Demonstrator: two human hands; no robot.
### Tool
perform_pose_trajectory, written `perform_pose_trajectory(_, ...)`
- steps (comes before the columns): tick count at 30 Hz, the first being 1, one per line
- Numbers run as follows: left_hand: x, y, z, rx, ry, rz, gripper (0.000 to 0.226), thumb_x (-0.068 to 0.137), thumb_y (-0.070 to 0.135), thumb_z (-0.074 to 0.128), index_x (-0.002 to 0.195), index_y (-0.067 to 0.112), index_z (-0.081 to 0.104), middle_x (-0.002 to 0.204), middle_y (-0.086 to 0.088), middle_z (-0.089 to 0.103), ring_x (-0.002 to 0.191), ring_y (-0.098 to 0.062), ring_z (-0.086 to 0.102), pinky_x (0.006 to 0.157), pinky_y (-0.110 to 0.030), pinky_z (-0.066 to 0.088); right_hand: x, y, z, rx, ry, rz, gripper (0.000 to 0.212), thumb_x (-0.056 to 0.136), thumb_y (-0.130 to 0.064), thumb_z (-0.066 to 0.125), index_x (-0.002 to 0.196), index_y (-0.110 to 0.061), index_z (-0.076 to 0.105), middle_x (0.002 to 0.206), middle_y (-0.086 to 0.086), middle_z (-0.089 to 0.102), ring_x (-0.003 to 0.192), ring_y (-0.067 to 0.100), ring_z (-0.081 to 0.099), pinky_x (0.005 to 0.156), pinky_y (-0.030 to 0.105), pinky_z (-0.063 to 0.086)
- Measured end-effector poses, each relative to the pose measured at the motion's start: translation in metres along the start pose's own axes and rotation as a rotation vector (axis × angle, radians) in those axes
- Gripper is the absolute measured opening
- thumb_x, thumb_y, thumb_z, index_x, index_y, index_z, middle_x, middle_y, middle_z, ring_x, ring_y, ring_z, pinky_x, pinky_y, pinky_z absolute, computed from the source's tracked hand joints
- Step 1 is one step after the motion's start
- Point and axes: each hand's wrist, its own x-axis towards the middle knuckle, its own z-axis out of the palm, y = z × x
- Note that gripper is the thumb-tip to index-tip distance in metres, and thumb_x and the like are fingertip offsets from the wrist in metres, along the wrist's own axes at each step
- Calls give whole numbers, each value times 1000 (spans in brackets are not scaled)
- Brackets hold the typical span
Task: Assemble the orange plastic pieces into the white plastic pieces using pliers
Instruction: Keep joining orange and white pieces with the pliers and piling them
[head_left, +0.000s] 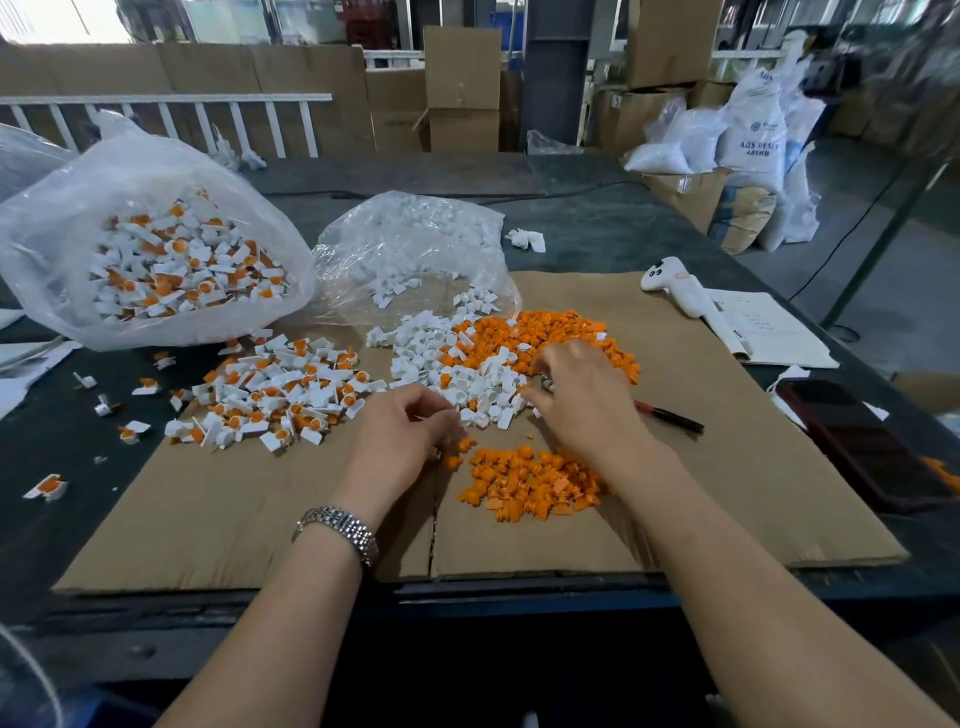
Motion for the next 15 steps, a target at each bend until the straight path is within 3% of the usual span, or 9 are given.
perform_pose_trajectory(4,-3,7,-3,-268,-77,-96,11,96,23,73,94,15,79,76,-8,77,65,-16,67,64,-26,55,-7,-30,-3,540,-158,-127,24,89,-29,75,110,-22,66,98,-9,66,85,5,63,81,29,55)
perform_pose_trajectory(7,-5,13,-1,-328,-118,-113,13,98,20,70,99,11,79,82,-10,78,77,-23,75,75,-34,62,-8,-36,1,545,-137,-119,16,90,-19,74,104,-23,69,92,-7,70,86,8,66,84,32,57)
perform_pose_trajectory(10,-3,13,0,-424,-112,-108,11,102,16,64,105,12,74,83,-8,79,77,-21,77,66,-30,63,-9,-34,2,534,-119,-89,20,91,-15,71,110,-20,69,94,-6,68,87,8,65,85,29,56)
perform_pose_trajectory(12,2,11,5,-198,-29,-21,9,100,22,67,106,17,72,84,0,78,73,-11,75,62,-22,59,-10,-30,1,503,-76,-70,17,92,-15,69,108,-19,72,98,-5,69,88,7,63,85,24,54)
perform_pose_trajectory(15,7,11,15,338,30,93,18,92,43,74,100,27,70,88,13,67,80,-7,64,66,-26,53,-10,-20,-3,544,12,11,9,90,-13,70,95,-18,75,94,-7,71,85,5,64,79,17,51)
